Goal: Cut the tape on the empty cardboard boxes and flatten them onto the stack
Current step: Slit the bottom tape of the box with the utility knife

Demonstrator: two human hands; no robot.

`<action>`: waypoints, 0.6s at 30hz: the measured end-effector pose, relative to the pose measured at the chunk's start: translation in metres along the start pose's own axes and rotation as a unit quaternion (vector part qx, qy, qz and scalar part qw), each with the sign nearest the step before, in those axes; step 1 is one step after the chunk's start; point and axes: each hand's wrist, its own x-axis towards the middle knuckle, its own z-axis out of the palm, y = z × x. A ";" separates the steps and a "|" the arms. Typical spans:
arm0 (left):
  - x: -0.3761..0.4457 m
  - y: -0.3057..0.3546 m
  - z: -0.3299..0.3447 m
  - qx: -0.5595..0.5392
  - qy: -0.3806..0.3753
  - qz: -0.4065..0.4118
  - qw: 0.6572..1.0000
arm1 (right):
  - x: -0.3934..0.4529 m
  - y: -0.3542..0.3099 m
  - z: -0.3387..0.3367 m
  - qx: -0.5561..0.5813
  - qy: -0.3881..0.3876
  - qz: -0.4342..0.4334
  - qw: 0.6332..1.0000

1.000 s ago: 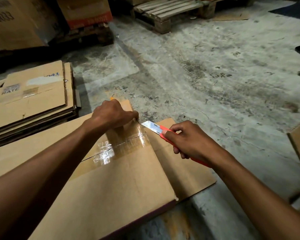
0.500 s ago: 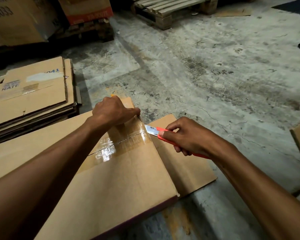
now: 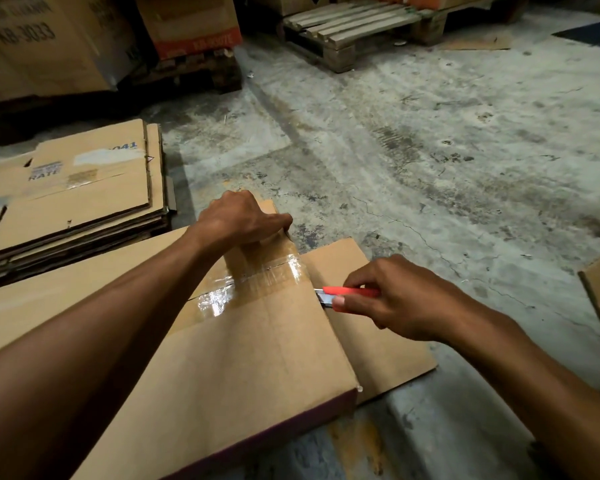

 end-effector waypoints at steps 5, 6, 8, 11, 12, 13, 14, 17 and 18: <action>0.003 0.003 -0.012 -0.009 -0.035 0.002 0.999 | -0.003 0.001 -0.001 -0.125 0.052 -0.067 0.988; 0.003 0.004 -0.013 -0.003 -0.041 0.004 0.999 | -0.004 0.001 -0.003 -0.137 0.054 -0.078 0.986; 0.003 0.005 -0.015 0.011 -0.049 0.004 0.999 | -0.005 0.002 -0.003 -0.155 0.065 -0.101 0.981; 0.000 0.004 -0.012 0.037 -0.038 0.002 0.999 | -0.008 -0.002 -0.005 -0.167 0.084 -0.088 0.978; -0.001 0.003 -0.011 0.044 -0.032 0.001 0.999 | -0.009 -0.005 -0.006 -0.171 0.084 -0.074 0.979; -0.002 0.003 -0.010 0.052 -0.026 0.002 0.998 | -0.011 -0.008 -0.006 -0.178 0.083 -0.063 0.978; -0.003 0.002 -0.011 0.058 -0.023 0.003 0.998 | -0.012 -0.010 -0.006 -0.186 0.079 -0.053 0.978; -0.008 0.004 -0.012 0.075 -0.018 0.011 0.997 | -0.019 -0.014 -0.010 -0.189 0.052 -0.011 0.981; -0.010 0.004 -0.011 0.079 -0.014 0.014 0.997 | -0.023 -0.014 -0.015 -0.181 0.044 0.013 0.982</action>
